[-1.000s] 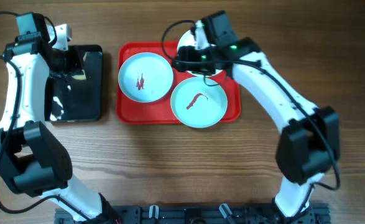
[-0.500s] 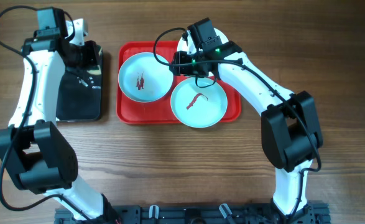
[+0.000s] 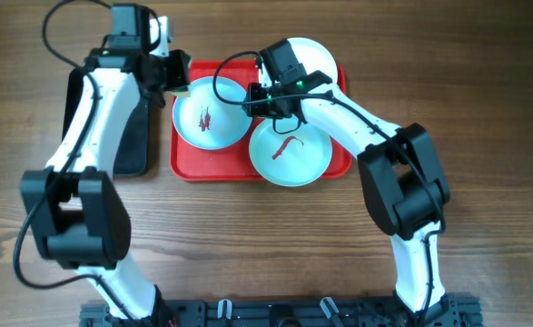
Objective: Clean dirty plates on tray and stack at the side
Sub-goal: 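Grasp the rim of the left blue plate with the right gripper, then scrub the held blue plate with the sponge in the left gripper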
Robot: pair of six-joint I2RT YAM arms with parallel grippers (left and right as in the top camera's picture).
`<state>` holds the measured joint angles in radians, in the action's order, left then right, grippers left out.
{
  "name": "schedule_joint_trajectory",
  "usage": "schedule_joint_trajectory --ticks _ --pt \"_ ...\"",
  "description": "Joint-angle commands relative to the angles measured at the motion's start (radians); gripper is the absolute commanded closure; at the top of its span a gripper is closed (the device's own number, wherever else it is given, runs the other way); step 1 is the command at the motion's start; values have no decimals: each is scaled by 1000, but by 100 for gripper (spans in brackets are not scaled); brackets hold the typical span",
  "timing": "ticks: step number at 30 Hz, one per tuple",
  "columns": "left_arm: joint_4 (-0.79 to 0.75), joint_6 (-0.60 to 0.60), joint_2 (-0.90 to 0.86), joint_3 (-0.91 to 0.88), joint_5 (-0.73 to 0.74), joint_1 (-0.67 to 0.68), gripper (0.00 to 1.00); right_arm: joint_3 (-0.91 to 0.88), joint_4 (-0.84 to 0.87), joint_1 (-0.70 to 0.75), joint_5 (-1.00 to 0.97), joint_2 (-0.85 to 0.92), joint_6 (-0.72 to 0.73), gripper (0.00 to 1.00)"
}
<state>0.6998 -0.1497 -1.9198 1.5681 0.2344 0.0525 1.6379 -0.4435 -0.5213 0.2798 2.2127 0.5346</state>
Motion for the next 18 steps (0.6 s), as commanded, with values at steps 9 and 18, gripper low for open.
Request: schedule_joint_trajectory --ticks 9,18 --pt "-54 -121 -100 3 -26 24 96 13 42 -10 -66 87 42 74" --pt "-55 -120 -161 3 -26 24 96 11 66 -10 -37 104 45 96"
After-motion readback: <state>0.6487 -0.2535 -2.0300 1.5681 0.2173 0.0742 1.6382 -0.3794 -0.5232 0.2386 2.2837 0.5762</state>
